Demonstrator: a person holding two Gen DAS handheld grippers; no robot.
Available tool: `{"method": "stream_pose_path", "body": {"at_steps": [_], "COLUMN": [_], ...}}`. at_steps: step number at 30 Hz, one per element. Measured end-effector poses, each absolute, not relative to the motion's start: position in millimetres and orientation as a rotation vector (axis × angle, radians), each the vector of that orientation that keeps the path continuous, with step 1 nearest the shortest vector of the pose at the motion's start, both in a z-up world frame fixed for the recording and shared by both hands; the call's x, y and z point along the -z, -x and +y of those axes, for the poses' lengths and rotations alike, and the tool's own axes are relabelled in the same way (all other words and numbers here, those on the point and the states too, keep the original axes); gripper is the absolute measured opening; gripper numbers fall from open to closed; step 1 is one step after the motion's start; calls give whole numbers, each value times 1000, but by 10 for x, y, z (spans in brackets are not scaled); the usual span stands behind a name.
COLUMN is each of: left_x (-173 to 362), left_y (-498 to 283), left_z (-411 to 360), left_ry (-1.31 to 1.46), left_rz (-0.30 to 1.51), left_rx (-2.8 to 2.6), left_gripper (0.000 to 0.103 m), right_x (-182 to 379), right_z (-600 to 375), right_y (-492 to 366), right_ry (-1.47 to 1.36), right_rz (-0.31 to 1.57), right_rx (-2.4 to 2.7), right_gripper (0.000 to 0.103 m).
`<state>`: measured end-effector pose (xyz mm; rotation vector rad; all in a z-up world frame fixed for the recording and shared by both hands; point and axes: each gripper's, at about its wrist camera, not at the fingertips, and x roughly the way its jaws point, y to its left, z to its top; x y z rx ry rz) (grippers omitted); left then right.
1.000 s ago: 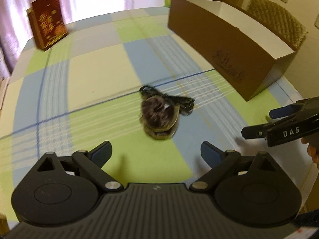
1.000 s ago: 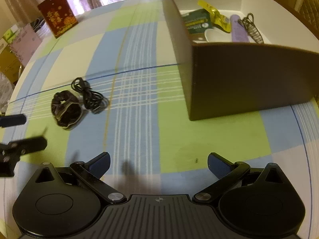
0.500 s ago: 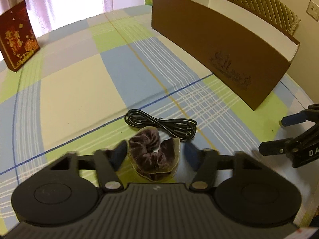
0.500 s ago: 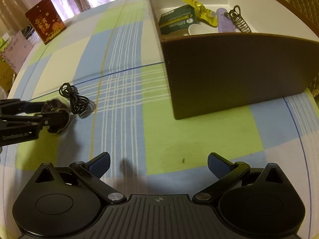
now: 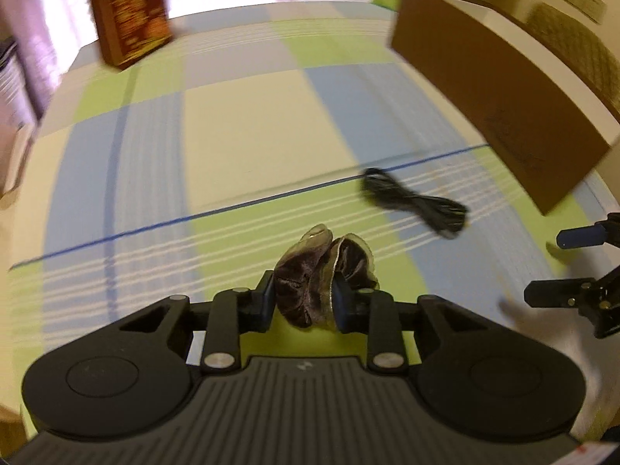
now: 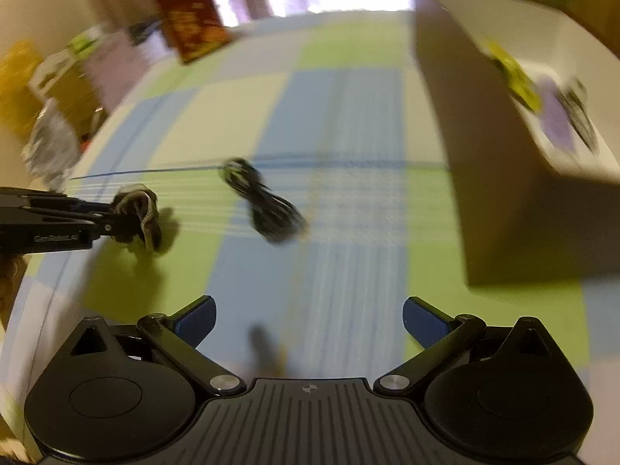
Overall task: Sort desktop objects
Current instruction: 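Grasp the dark fabric scrunchie with the left gripper while the right approaches the black cable, then close the right gripper on the black cable while the left lifts the scrunchie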
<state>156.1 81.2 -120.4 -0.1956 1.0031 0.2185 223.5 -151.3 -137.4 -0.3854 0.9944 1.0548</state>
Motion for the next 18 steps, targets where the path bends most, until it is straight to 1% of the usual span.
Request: {"method": "stream_pose_path", "body": {"at_steps": [1, 2, 3, 5, 7, 10, 12, 13, 14, 15, 16, 17, 18], "left_x": [1197, 1193, 1186, 1177, 1186, 1211, 1224, 1226, 1226, 1226, 1226, 1226, 1226], "left_y": [-1529, -1504, -1482, -1456, -1454, -1472, -1495, -1507, -1518, -1525, -1529, -1531, -1531], "left_z": [851, 880, 907, 920, 908, 865, 840, 828, 820, 815, 811, 809, 808], "left_ry": [204, 213, 223, 240, 246, 246, 241, 236, 233, 232, 233, 234, 234], "left_rz": [1006, 1009, 1011, 1017, 1026, 1042, 1046, 1048, 1050, 1052, 1054, 1055, 1055], "left_rx": [-234, -247, -259, -273, -280, -285, -289, -290, -290, -289, -289, -288, -288], "left_gripper": [24, 24, 24, 25, 25, 25, 25, 25, 25, 25, 25, 25, 25], "right_x": [1363, 1359, 1362, 1379, 1400, 1480, 1555, 1585, 1617, 1642, 1661, 1676, 1682], "right_z": [-1434, -1354, -1273, -1140, -1016, -832, -731, -703, -677, -667, -665, -672, -692], "right_y": [-2209, -2188, -2183, -2208, -2258, -2312, -2326, -2323, -2321, -2315, -2309, -2306, -2302], "right_ry": [405, 426, 448, 476, 483, 531, 572, 591, 606, 614, 619, 626, 631], "right_rz": [963, 932, 905, 866, 839, 826, 824, 825, 829, 833, 836, 838, 837], "right_rx": [-1079, -1101, -1115, -1126, -1156, -1189, -1212, -1221, -1225, -1230, -1233, -1235, -1237], "right_gripper": [95, 85, 78, 75, 70, 59, 48, 47, 43, 37, 34, 28, 28]}}
